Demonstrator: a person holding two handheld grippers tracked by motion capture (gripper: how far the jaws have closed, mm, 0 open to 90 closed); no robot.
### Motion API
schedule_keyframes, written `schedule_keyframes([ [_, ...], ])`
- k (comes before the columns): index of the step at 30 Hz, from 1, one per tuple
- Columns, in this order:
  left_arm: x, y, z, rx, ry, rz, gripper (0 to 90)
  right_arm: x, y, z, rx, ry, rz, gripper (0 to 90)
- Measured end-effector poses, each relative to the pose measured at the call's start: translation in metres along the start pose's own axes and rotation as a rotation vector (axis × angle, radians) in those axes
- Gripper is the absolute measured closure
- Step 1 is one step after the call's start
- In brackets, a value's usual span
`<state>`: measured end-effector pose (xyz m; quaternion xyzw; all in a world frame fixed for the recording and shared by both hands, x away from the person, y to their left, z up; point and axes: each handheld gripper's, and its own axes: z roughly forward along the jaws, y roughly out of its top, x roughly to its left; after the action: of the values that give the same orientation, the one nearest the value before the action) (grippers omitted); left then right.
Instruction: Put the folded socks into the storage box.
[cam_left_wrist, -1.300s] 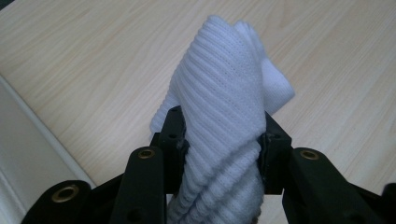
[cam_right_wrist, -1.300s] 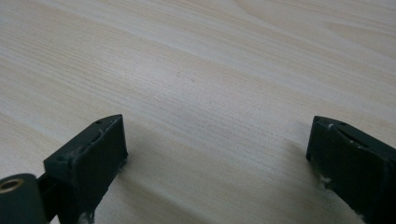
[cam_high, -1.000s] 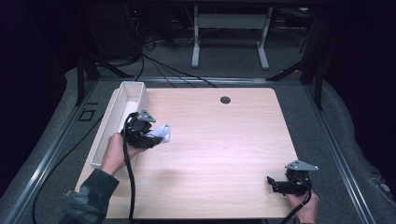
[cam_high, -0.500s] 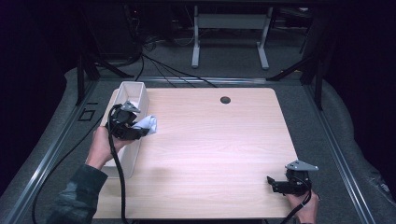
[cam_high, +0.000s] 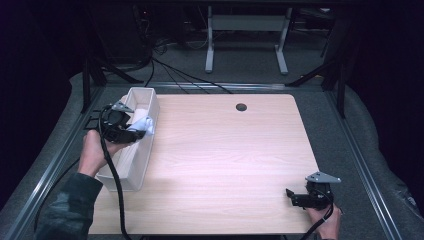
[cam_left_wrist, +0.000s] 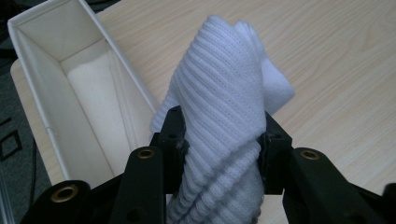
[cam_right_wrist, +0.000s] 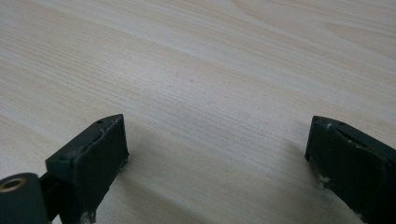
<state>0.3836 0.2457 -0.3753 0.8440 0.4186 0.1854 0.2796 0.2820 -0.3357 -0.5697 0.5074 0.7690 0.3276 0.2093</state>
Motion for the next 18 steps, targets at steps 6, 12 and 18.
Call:
schedule_keyframes([
  [6,0.012,-0.005,-0.005,-0.004,0.018,-0.034,62.0,0.0,0.0,0.0,-0.001,0.0,0.002,5.4],
  [12,0.025,-0.012,-0.008,0.003,0.038,-0.067,61.9,0.0,0.0,0.0,-0.001,-0.001,0.001,5.4],
  [18,0.037,-0.019,-0.011,0.019,0.063,-0.095,61.9,0.0,0.0,0.0,-0.001,0.0,0.002,5.4],
])
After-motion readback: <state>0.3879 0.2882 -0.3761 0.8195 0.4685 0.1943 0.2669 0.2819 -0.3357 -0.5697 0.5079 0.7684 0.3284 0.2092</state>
